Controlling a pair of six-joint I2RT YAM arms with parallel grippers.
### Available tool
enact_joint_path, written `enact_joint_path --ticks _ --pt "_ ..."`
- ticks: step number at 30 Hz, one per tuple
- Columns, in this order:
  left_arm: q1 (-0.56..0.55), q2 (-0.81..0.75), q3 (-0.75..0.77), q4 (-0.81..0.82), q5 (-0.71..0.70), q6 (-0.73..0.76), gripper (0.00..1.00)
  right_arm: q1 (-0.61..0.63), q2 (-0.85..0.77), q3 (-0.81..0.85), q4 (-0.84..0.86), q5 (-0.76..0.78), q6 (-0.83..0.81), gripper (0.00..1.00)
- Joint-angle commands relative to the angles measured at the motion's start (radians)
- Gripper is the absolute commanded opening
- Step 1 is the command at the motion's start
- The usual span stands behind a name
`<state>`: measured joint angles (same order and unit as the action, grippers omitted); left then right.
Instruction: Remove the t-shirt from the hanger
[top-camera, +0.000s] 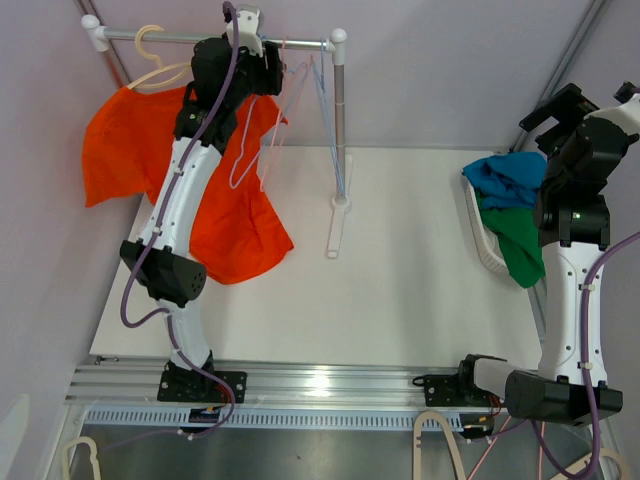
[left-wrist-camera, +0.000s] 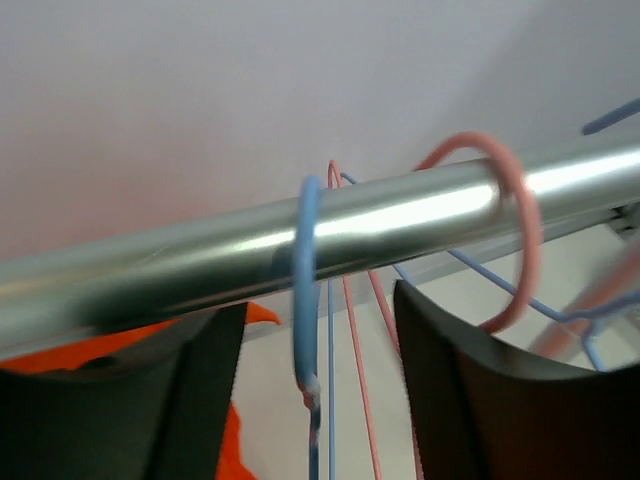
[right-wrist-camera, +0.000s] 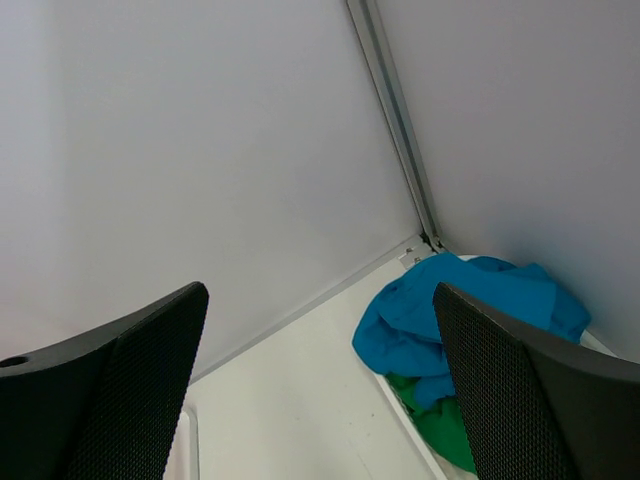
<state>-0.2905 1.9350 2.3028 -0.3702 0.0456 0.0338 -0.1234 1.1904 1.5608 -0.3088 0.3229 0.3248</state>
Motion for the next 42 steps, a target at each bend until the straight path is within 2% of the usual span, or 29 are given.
enact_joint_path --ticks 1,4,7,10,11,14,17,20,23,29,33,38,42 --pt "0.037 -0.103 -0.006 -0.010 0.195 -0.095 0.68 0.016 -0.014 0.004 0.033 -0.008 0.002 0.99" --pt "0.082 -0.175 -0.075 -0.016 0.255 -0.172 0.88 0.025 -0.017 0.002 0.028 -0.015 0.007 0.99" --pt "0.096 -0.287 -0.173 -0.016 0.269 -0.160 0.99 0.033 -0.017 0.001 0.028 -0.018 0.003 1.00" --pt "0.140 -0.413 -0.313 0.034 0.328 -0.184 1.00 0.036 -0.014 0.005 0.027 -0.024 -0.004 1.00" --pt "0.192 -0.435 -0.336 0.077 0.405 -0.202 0.99 0.036 -0.014 0.005 0.027 -0.024 -0.003 0.99" --pt "0.285 -0.482 -0.404 0.112 0.465 -0.247 0.99 0.042 -0.018 -0.002 0.020 -0.042 0.013 1.00" --pt "0.341 -0.505 -0.427 0.111 0.452 -0.204 1.00 0.056 -0.020 -0.011 0.022 -0.048 0.020 1.00" --pt "0.355 -0.531 -0.465 0.122 0.318 -0.109 0.99 0.079 -0.014 -0.007 0.030 -0.036 0.013 0.99" --pt "0.398 -0.489 -0.453 0.142 0.261 -0.089 1.00 0.102 -0.003 0.007 0.031 -0.022 0.002 0.99" --pt "0.473 -0.374 -0.387 0.160 0.292 -0.186 0.99 0.120 -0.009 0.016 0.017 0.027 -0.026 0.99" --pt "0.481 -0.344 -0.381 0.208 0.243 -0.175 0.99 0.120 -0.044 -0.062 0.071 0.033 -0.010 1.00" --pt "0.501 -0.266 -0.312 0.208 0.235 -0.199 0.99 0.159 -0.026 -0.056 0.077 0.034 -0.009 0.99" --pt "0.502 -0.238 -0.330 0.284 0.229 -0.228 1.00 0.168 -0.015 -0.045 0.077 0.041 -0.027 0.99"
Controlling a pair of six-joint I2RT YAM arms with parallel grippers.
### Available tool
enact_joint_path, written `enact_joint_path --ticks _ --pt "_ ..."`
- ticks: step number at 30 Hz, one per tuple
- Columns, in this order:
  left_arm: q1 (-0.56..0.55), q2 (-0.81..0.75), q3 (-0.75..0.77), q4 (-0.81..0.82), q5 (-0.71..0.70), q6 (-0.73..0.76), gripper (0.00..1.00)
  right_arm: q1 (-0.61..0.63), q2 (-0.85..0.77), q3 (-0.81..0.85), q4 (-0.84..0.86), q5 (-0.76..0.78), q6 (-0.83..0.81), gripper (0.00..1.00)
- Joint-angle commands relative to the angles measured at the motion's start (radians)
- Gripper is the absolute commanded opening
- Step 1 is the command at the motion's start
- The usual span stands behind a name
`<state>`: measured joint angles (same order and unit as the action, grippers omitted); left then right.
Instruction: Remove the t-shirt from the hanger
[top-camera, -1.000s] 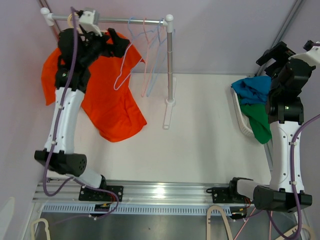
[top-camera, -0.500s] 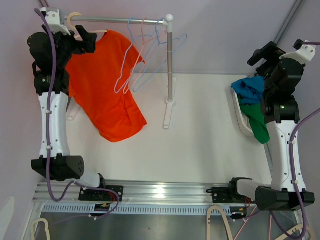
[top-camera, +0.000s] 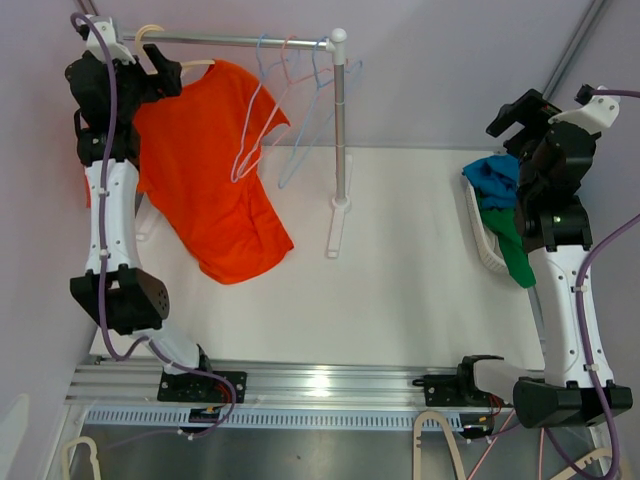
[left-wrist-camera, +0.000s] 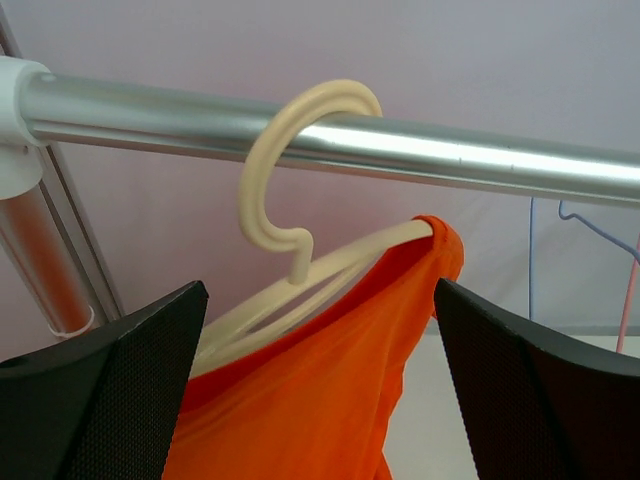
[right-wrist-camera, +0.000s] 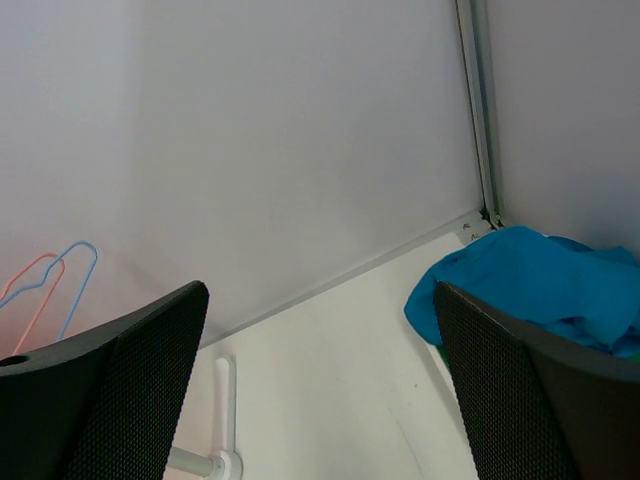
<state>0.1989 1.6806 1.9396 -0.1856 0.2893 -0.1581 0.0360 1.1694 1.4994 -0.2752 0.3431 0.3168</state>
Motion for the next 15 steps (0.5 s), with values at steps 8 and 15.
enact_joint_path --ticks 8,15 --pt "0.013 0.125 0.151 0.087 -0.033 -0.041 1.00 0.012 0.010 -0.005 0.062 0.022 -0.019 0.99" --pt "0.014 0.194 0.216 0.041 0.005 -0.084 0.75 0.016 0.012 -0.008 0.064 0.030 -0.027 0.99"
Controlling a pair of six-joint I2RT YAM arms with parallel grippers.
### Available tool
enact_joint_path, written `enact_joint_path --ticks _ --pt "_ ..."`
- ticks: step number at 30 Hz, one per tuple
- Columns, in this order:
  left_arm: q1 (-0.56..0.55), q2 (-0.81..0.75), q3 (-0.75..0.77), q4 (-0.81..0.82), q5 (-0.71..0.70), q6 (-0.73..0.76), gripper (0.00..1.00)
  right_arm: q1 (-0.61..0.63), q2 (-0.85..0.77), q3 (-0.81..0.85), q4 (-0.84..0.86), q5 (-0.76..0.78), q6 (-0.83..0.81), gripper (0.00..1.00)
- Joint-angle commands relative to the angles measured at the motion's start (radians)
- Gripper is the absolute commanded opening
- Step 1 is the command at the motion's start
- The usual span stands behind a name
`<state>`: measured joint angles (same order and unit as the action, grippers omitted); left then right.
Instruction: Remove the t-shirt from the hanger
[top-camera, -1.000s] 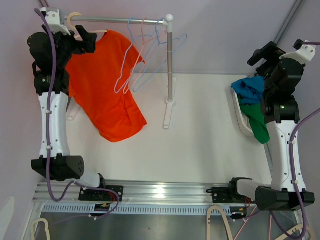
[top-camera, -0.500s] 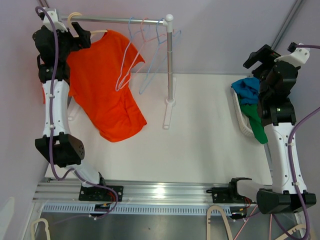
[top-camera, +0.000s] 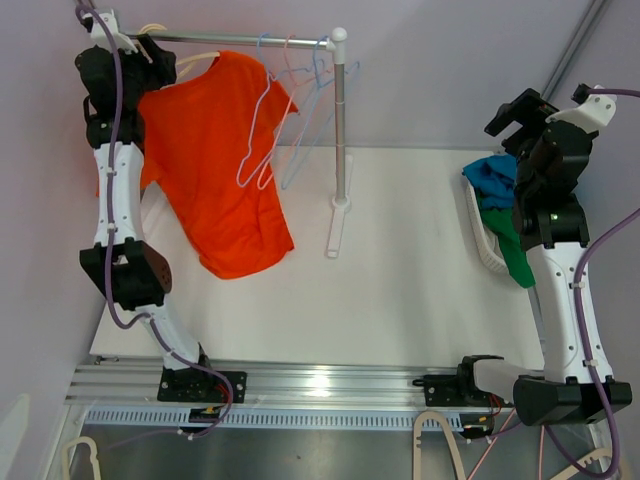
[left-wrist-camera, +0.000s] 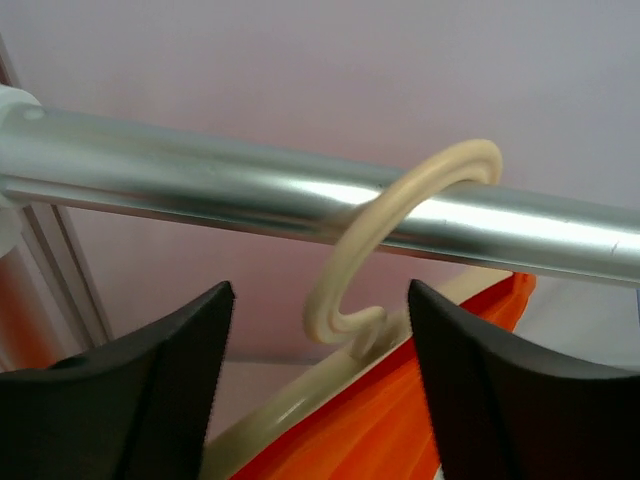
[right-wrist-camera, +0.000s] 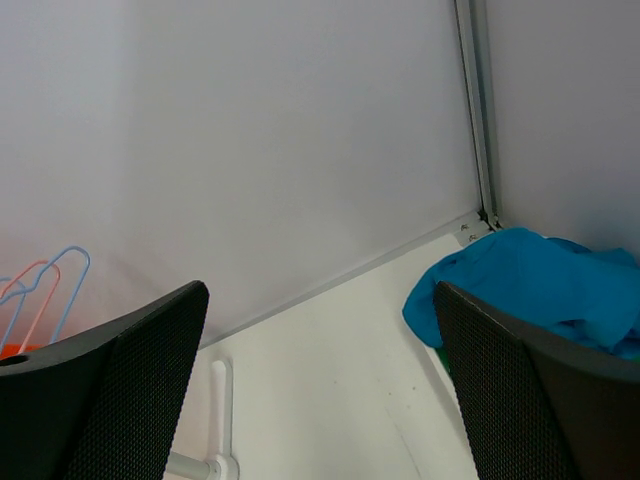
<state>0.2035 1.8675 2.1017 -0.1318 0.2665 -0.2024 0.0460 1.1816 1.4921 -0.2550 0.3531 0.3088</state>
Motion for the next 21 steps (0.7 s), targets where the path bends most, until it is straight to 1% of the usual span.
enact_joint_path --ticks 1,2,3,4,5,8,11,13,14,16,21 --pt "0.008 0.012 0.060 -0.015 0.033 -0.048 0.68 0.008 0.001 -0.001 0.045 0.020 -0.019 1.00" --pt "0.010 0.015 0.064 -0.031 0.037 -0.052 0.62 0.008 0.000 -0.003 0.045 0.018 -0.017 0.99" --pt "0.008 0.018 0.075 -0.041 0.042 -0.058 0.46 0.006 0.001 -0.006 0.045 0.017 -0.016 1.00" --pt "0.007 0.022 0.104 -0.055 0.043 -0.061 0.38 0.009 0.001 -0.007 0.046 0.014 -0.014 0.99" --pt "0.007 0.027 0.112 -0.075 0.043 -0.065 0.26 0.009 0.001 -0.009 0.048 0.012 -0.013 0.99" --pt "0.005 0.019 0.126 -0.095 0.033 -0.078 0.19 0.012 0.004 -0.009 0.048 0.007 -0.013 0.99" --pt "-0.003 0.001 0.126 -0.111 0.016 -0.077 0.16 0.015 0.006 -0.009 0.046 0.004 -0.008 0.99" --pt "-0.012 -0.008 0.126 -0.127 -0.012 -0.075 0.08 0.018 0.003 -0.009 0.045 0.001 -0.010 0.99" --pt "-0.015 -0.011 0.138 -0.137 -0.019 -0.074 0.01 0.017 0.001 -0.010 0.042 0.000 -0.010 1.00" --pt "-0.029 -0.014 0.141 -0.164 -0.055 -0.069 0.01 0.018 -0.005 -0.013 0.043 -0.002 -0.008 1.00" --pt "-0.044 -0.024 0.139 -0.192 -0.072 -0.080 0.01 0.017 -0.019 -0.023 0.039 -0.008 -0.011 0.99"
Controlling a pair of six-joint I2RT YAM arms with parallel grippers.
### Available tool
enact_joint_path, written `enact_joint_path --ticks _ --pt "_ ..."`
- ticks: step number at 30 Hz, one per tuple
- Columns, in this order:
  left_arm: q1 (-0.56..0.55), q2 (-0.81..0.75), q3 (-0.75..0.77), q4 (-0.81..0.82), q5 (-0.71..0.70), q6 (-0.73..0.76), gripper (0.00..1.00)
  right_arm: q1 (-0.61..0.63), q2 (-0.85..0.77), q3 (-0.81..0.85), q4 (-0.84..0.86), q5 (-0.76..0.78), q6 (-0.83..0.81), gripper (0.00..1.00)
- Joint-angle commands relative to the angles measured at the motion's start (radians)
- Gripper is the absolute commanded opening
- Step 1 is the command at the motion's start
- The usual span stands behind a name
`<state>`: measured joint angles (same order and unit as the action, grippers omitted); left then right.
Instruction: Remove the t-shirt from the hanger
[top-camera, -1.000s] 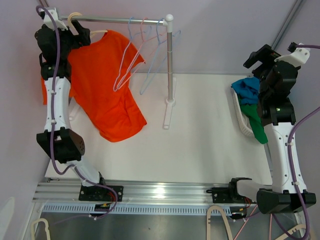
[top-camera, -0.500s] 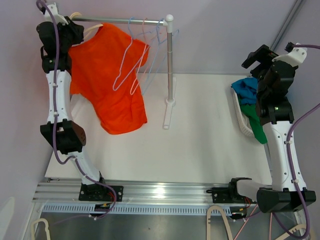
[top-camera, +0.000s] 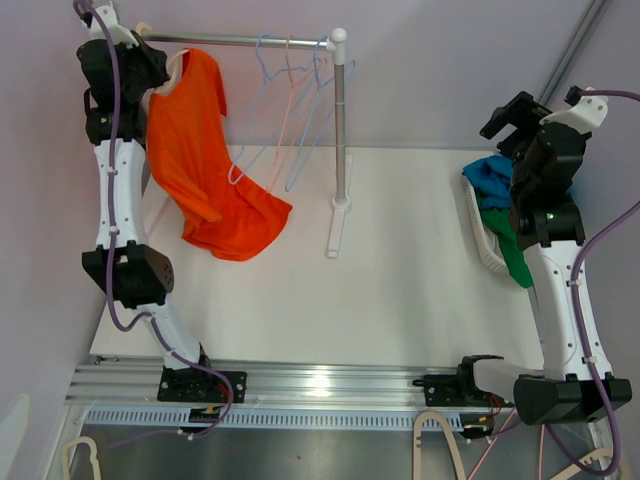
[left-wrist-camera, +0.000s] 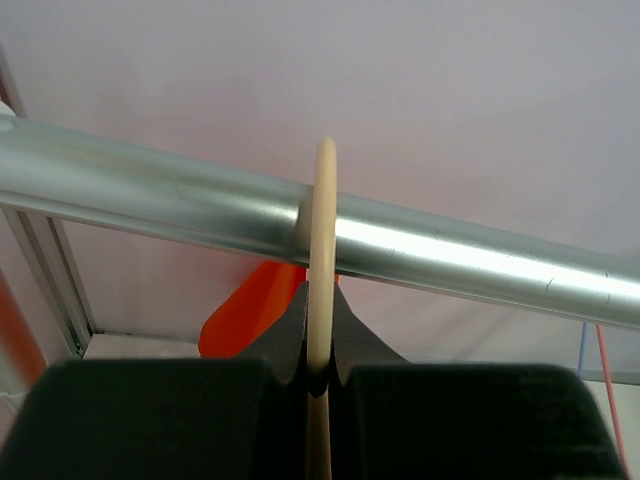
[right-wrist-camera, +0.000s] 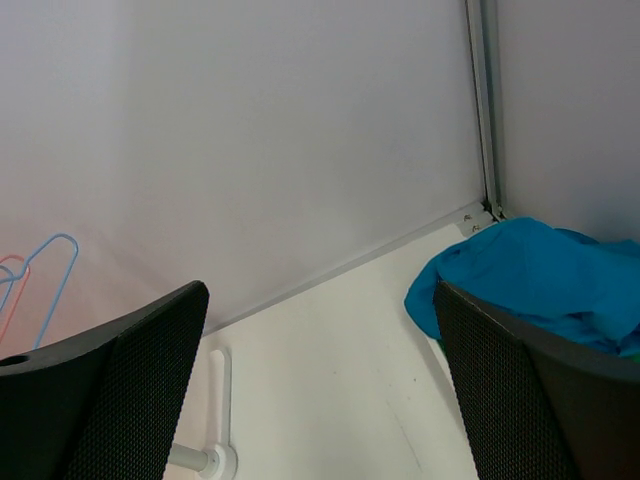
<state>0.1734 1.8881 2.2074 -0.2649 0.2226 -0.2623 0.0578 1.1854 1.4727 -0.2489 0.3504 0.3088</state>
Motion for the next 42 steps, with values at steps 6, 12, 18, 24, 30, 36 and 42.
enact_joint_path --ticks 6,12,18,24,30,36,42 --pt "-0.031 -0.052 0.028 -0.089 -0.037 -0.009 0.35 0.005 -0.047 -0.012 0.023 -0.001 -0.019 1.00" --pt "-0.032 -0.060 0.032 -0.132 -0.015 0.017 0.44 0.005 -0.063 -0.020 0.019 0.001 -0.020 0.99" --pt "-0.037 -0.064 0.035 -0.181 -0.038 0.026 0.46 0.004 -0.078 -0.022 0.013 -0.004 -0.016 0.99" --pt "-0.052 -0.090 0.043 -0.214 -0.092 0.067 0.15 0.005 -0.086 -0.023 0.003 -0.014 -0.004 0.99" --pt "-0.075 -0.112 0.060 -0.212 -0.155 0.092 0.01 0.005 -0.093 -0.025 0.000 -0.024 0.001 0.99" --pt "-0.103 -0.136 0.064 -0.104 -0.183 0.127 0.01 0.007 -0.093 -0.028 -0.003 -0.039 0.006 1.00" --pt "-0.112 -0.125 0.129 -0.085 -0.167 0.077 0.01 0.008 -0.095 -0.031 -0.009 -0.057 0.004 0.99"
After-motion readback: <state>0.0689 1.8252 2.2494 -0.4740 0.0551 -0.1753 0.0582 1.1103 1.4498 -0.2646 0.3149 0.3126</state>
